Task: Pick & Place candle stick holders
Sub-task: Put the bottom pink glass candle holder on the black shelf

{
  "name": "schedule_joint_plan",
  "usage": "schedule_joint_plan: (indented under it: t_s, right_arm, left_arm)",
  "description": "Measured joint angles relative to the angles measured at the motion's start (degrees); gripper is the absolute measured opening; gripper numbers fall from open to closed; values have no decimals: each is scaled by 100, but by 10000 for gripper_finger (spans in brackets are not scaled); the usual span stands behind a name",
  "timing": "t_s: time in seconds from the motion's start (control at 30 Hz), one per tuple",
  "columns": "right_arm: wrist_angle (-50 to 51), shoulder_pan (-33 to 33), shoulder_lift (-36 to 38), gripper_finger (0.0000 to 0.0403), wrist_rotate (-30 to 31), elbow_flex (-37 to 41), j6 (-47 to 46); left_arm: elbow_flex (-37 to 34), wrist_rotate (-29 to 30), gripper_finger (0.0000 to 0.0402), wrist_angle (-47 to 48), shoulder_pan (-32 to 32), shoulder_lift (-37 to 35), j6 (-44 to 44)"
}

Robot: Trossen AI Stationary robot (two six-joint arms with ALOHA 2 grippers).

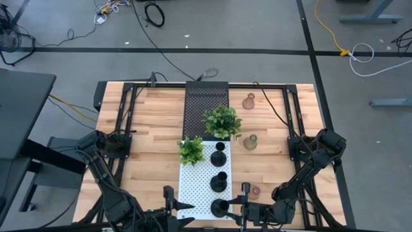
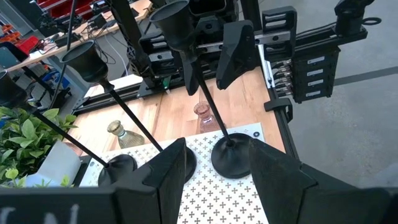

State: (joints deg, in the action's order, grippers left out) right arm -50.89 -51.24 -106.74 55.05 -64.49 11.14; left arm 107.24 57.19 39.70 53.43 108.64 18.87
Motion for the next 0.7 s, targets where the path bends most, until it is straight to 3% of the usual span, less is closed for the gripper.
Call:
schedule_joint_plan:
  t_s: [0.3,0.7]
  right_arm:
    - [-59,-13,0,152,6,0,179]
    - [-302,-283,0,169,838,2,628]
  left_arm:
    - [0,-1,179,0,0,0,2]
    - [0,-87,179,-2,0,0,2]
